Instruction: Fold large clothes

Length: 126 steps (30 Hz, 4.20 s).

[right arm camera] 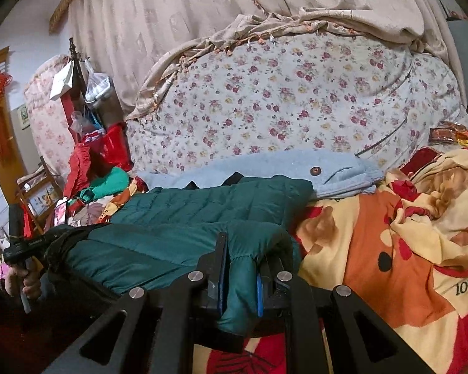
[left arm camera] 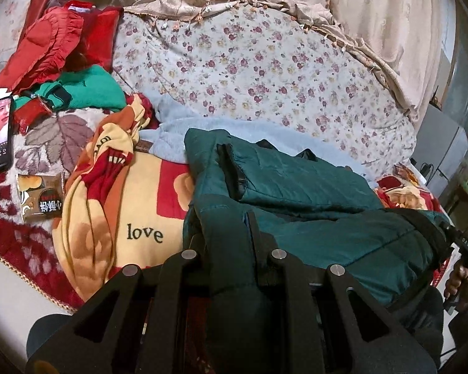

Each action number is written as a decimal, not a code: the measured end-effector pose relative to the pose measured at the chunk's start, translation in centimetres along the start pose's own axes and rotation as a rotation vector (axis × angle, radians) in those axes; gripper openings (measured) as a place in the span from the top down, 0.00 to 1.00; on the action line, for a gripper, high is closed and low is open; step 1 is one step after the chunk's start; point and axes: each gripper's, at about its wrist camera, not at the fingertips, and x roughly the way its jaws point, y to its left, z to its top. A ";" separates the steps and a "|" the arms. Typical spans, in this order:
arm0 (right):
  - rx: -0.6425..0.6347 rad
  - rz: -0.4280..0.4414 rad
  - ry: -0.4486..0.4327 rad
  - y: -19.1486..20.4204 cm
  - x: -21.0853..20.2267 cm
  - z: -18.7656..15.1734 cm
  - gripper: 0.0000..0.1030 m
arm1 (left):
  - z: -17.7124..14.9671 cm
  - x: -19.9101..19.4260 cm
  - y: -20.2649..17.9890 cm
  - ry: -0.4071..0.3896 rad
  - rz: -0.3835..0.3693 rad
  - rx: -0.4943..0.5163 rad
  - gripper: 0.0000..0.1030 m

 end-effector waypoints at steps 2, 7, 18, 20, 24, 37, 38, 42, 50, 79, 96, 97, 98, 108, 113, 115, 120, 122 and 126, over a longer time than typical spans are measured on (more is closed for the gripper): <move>-0.005 -0.003 0.003 -0.1 0.3 0.0 0.88 | 0.1 0.5 -0.1 0.004 0.008 0.004 0.86; 0.007 -0.001 0.026 -0.6 1.1 0.2 0.88 | 0.6 1.1 -0.1 0.018 0.017 0.005 0.84; -0.047 -0.026 -0.088 0.4 1.4 5.3 0.88 | 6.6 0.3 -0.8 -0.103 -0.002 -0.005 0.84; -0.052 -0.031 -0.115 0.5 2.1 7.0 0.88 | 8.5 0.6 -1.1 -0.132 0.007 -0.010 0.84; -0.050 -0.060 -0.139 0.5 5.9 11.4 0.88 | 12.9 4.1 -0.6 -0.132 0.028 -0.045 0.84; 0.177 -0.185 0.169 -6.8 25.8 11.8 0.88 | 14.0 24.2 0.2 0.113 0.225 0.063 0.82; 0.184 -0.190 0.182 -7.1 26.3 11.2 0.88 | 13.3 25.0 0.0 0.126 0.240 0.082 0.82; 0.183 -0.215 0.233 -8.1 28.2 8.1 0.88 | 11.8 26.4 0.1 0.132 0.249 0.097 0.80; 0.341 -0.116 0.264 -9.5 24.9 9.4 0.60 | 14.6 22.6 3.3 0.206 -0.029 -0.080 0.54; 0.154 -0.150 0.472 -3.5 35.4 11.8 0.35 | 15.5 33.1 -4.3 0.310 0.286 0.235 0.19; -0.011 -0.127 0.282 -1.9 26.9 12.6 0.31 | 15.2 23.4 2.7 0.191 0.105 0.099 0.15; -0.007 -0.110 0.274 -2.0 25.9 12.3 0.29 | 14.4 23.4 3.3 0.208 0.096 0.093 0.15; -0.001 -0.093 0.272 -2.2 25.3 12.0 0.26 | 13.4 23.7 4.4 0.242 0.087 0.075 0.15; 0.040 -0.116 0.340 -5.8 25.3 7.9 0.24 | 11.9 27.5 8.3 0.351 -0.104 -0.124 0.00; 0.211 -0.049 0.300 -9.9 24.1 6.9 0.22 | 12.4 29.0 8.2 0.377 -0.118 -0.103 0.00; 0.250 -0.038 0.285 -11.2 23.8 6.6 0.22 | 12.2 29.0 8.1 0.357 -0.098 -0.076 0.03; 0.308 0.042 0.300 -13.3 25.2 6.5 0.22 | 11.7 28.1 6.4 0.285 -0.037 0.011 0.41; 0.354 0.089 0.311 -14.2 26.6 6.5 0.20 | 11.5 28.0 5.5 0.267 0.007 0.056 0.48; 0.452 0.209 0.353 -15.4 29.0 5.3 0.24 | 11.6 28.0 5.0 0.262 0.037 0.084 0.52</move>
